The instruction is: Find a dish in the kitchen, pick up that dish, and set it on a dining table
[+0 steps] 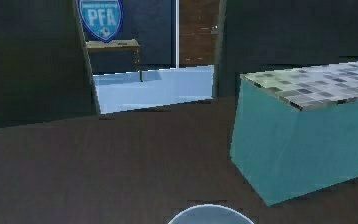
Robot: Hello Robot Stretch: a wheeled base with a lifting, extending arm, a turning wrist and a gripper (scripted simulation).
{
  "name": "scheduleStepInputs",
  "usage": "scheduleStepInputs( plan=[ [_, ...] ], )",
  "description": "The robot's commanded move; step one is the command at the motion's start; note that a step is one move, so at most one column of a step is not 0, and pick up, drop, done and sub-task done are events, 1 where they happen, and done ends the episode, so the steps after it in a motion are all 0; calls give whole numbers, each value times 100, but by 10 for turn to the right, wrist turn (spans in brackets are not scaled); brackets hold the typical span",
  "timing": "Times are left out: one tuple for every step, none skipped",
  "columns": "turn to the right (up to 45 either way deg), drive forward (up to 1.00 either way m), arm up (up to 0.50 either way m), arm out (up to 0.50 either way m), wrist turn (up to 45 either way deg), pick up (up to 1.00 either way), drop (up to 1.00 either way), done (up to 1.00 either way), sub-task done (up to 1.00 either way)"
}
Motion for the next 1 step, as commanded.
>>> scheduleStepInputs(
  plan=[
    [0, 20, 0, 0, 0, 0, 0, 0, 0]
  ],
)
